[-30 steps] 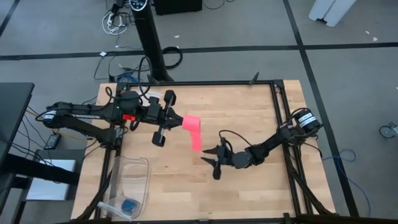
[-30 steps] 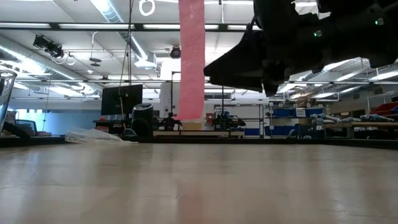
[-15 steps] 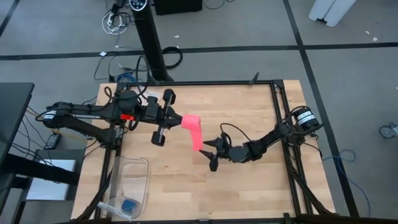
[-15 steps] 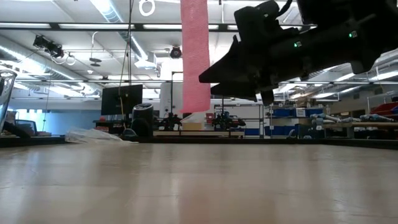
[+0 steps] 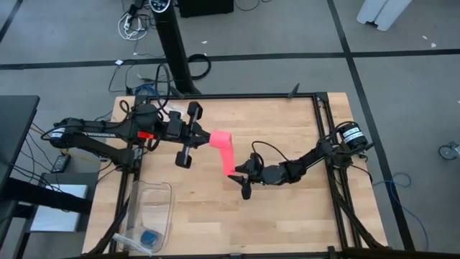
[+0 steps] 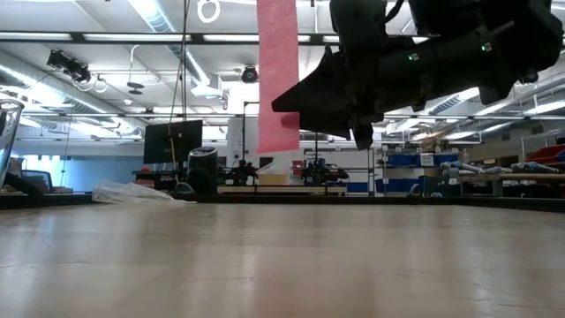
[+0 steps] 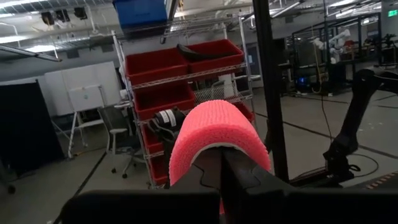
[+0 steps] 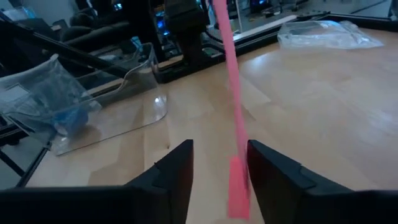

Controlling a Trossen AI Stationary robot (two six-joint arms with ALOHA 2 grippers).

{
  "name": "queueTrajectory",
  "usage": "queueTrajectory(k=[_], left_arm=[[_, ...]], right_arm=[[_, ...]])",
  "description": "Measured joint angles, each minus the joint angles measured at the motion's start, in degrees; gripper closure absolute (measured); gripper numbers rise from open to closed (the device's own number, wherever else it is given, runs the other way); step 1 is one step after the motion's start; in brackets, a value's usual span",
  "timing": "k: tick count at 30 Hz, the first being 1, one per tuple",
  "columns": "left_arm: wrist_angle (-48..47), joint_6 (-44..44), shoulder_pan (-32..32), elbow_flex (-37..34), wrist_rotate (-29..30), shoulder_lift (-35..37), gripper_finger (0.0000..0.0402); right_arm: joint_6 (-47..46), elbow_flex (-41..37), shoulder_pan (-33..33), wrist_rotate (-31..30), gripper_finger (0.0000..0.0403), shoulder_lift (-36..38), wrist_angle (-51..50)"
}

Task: Roll bandage
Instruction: Roll the pink bandage

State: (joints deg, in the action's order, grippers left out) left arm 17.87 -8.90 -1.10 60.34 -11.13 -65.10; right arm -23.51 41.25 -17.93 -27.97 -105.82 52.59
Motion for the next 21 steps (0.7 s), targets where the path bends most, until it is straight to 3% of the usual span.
queueTrajectory(k=[5, 12, 21], left_arm=[[0.82, -1.32, 0.0, 0.0, 0.11, 0.0, 0.0401], [1.12, -3.33, 0.0, 0.0, 0.75, 0.0, 0.0401], [-0.58, -6.08, 1.62, -1.65, 6.54, 0.0, 0.0401]], right_arm=[[0.44, 0.0, 0.17, 0.66, 0.028, 0.0, -0.03], [1.05, 0.0, 0.2, 2.12, 0.0391, 0.0, 0.0], [3.63, 0.05, -6.32, 6.77, 0.0399, 0.25, 13.22]])
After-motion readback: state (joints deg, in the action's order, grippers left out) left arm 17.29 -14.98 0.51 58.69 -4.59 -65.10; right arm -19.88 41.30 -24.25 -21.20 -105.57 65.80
